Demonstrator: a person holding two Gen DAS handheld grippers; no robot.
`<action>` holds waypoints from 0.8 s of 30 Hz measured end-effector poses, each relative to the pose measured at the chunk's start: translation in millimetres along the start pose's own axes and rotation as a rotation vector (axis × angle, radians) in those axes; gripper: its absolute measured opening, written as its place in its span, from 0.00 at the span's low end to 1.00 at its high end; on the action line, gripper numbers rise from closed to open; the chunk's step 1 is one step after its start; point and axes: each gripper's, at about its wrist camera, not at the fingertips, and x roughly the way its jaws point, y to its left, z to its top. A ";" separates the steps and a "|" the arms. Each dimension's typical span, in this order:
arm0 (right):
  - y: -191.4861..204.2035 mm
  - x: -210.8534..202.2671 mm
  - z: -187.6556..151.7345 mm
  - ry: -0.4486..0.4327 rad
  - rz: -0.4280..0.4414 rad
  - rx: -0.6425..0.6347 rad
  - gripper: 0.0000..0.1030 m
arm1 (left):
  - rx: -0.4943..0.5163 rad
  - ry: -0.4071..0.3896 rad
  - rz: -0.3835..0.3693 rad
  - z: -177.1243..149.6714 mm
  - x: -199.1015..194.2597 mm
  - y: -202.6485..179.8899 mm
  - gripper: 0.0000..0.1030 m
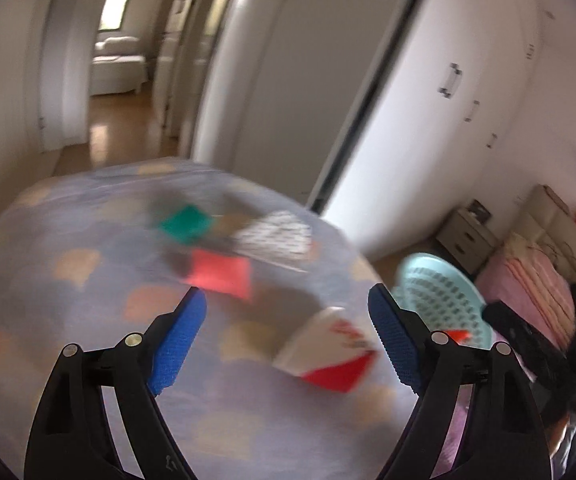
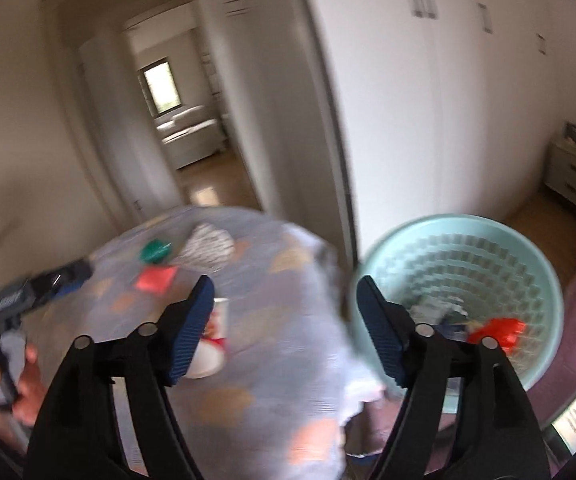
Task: Collect trash
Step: 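Move both open tools back from the basket to the table, then grasp the red sachet with the left tool while the right tool grasps the paper cup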
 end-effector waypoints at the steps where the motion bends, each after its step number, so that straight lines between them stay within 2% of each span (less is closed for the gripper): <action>1: 12.5 7.3 -6.4 0.009 0.018 -0.022 0.76 | 0.000 0.013 0.010 2.4 2.7 8.5 0.79; 3: 32.0 22.4 -16.8 0.039 0.046 -0.059 0.79 | 0.011 0.048 0.031 9.0 14.8 22.3 0.79; 7: 52.8 47.5 -39.7 0.107 0.055 -0.107 0.79 | 0.040 0.116 0.026 14.6 46.9 35.6 0.79; 10: 59.9 59.9 -49.5 0.140 0.049 -0.131 0.79 | 0.070 0.118 0.040 13.7 68.0 35.2 0.79; 15: 66.1 67.9 -58.1 0.163 0.054 -0.158 0.79 | 0.106 0.126 0.106 12.3 99.9 33.7 0.79; 20: 72.2 77.3 -62.2 0.182 0.054 -0.178 0.79 | 0.082 0.123 0.112 3.6 108.6 38.4 0.79; 24: 74.1 82.4 -60.9 0.192 0.050 -0.173 0.79 | 0.101 0.107 0.116 3.0 106.3 35.8 0.79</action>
